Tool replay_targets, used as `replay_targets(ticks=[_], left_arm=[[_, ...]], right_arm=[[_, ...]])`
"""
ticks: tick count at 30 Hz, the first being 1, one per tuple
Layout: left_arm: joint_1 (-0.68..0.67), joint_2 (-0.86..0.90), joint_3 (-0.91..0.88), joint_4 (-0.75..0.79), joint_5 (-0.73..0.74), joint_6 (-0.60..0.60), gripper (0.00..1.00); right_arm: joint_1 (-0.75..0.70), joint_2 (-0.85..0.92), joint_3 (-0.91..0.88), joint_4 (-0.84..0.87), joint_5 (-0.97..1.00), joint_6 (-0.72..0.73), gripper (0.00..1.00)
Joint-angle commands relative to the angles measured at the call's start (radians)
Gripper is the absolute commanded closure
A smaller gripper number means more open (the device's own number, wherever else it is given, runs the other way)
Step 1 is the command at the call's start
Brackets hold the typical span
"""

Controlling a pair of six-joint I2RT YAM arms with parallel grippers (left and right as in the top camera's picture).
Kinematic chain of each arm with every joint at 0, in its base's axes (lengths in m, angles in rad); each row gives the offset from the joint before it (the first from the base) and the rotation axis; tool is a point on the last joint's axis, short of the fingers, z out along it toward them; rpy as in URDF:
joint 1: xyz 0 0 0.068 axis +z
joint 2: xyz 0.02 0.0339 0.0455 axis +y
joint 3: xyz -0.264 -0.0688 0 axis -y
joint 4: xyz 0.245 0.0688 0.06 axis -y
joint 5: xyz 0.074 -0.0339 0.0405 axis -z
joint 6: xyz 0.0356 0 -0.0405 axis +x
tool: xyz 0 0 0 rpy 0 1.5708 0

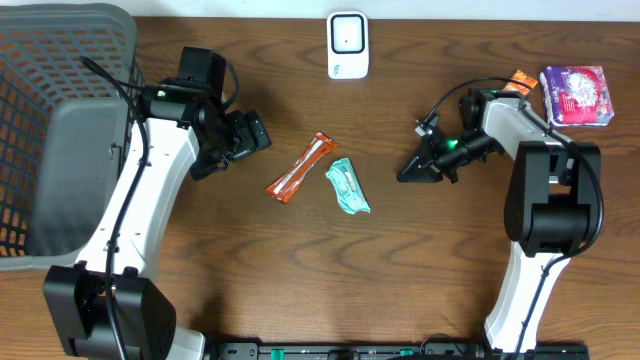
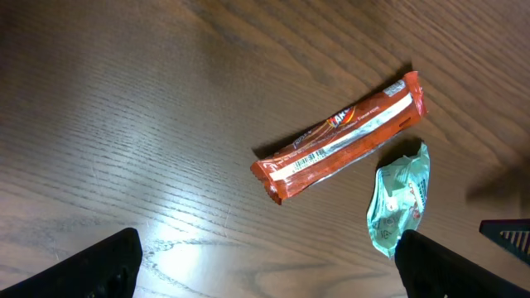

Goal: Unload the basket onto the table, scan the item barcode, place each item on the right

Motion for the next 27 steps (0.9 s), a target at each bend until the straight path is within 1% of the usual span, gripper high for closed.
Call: replay_targets(ticks=[1, 3, 6, 9, 11, 13, 14, 15, 16, 17, 23, 26, 27], left_arm=[[0.002, 0.006, 0.011, -0.006, -0.011, 0.006, 0.02], [0.002, 0.006, 0.011, -0.006, -0.011, 0.006, 0.02], [0.002, 0.006, 0.011, -0.006, -0.01, 0.006, 0.02], [0.002, 0.006, 0.011, -0.006, -0.011, 0.006, 0.02], [0.002, 0.006, 0.011, -0.006, -0.011, 0.006, 0.02], [0.002, 0.006, 0.011, -0.006, -0.011, 0.006, 0.02], [0.002, 0.006, 0.011, -0.006, -0.011, 0.006, 0.02], [0.002, 0.006, 0.011, -0.006, -0.011, 0.006, 0.02], [0.002, 0.006, 0.011, -0.006, -0.011, 0.006, 0.02], [0.002, 0.006, 0.011, -0.006, -0.01, 0.006, 0.02], [0.002, 0.006, 0.011, -0.006, -0.011, 0.006, 0.02], [0.002, 0.006, 0.011, -0.006, -0.011, 0.006, 0.02], [0.002, 0.006, 0.011, -0.006, -0.01, 0.006, 0.02]], right_arm=[[0.038, 0.005, 0.0, 0.002, 0.006, -0.008, 0.98], [0.064, 0.002, 0.012, -0.003, 0.008, -0.041, 0.98], [0.101, -0.011, 0.063, -0.022, 0.062, -0.042, 0.95], [0.135, -0.048, 0.136, -0.048, 0.155, 0.002, 0.94], [0.163, -0.081, 0.177, -0.064, 0.241, 0.037, 0.91], [0.196, -0.113, 0.204, -0.073, 0.341, 0.074, 0.86], [0.213, -0.126, 0.207, -0.072, 0.388, 0.095, 0.8], [0.236, -0.141, 0.207, -0.069, 0.444, 0.123, 0.68], [0.259, -0.15, 0.207, -0.069, 0.496, 0.145, 0.64], [0.28, -0.152, 0.207, -0.069, 0.54, 0.16, 0.62], [0.415, -0.143, 0.193, -0.046, 0.803, 0.293, 0.59], [0.484, -0.137, 0.192, -0.023, 0.917, 0.362, 0.5], [0.502, -0.136, 0.192, -0.014, 0.933, 0.374, 0.46]])
